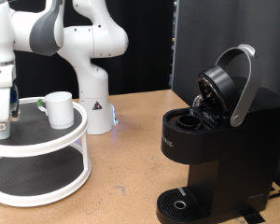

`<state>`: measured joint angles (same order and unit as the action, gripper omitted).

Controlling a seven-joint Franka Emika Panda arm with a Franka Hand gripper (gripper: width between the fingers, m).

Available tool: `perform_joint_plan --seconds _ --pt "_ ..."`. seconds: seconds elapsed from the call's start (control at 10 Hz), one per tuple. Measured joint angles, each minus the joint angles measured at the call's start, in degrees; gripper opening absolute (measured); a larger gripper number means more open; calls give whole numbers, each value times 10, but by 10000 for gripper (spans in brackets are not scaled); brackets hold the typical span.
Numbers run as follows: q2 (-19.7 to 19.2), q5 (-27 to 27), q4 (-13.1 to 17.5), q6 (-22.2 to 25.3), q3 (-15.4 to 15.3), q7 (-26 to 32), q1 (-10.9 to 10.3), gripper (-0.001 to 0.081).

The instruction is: Make a cup of coffee with the keurig machine

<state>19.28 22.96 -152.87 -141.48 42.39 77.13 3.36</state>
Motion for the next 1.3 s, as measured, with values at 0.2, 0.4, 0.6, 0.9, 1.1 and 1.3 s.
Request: perform_joint_plan --seconds 0.2,0.4,0.6,0.9,1.1,1.3 --pt "1 0 1 -1 0 0 0 437" --pt "9 -9 8 22 -4 0 -1 437" --pt "40 -30 30 84 -15 4 -5 437" --pt "92 -48 65 173 -34 25 -7 430" --pt "119 -50 84 221 -44 30 -7 430" --pt "118 -52 80 220 -45 20 -7 430"
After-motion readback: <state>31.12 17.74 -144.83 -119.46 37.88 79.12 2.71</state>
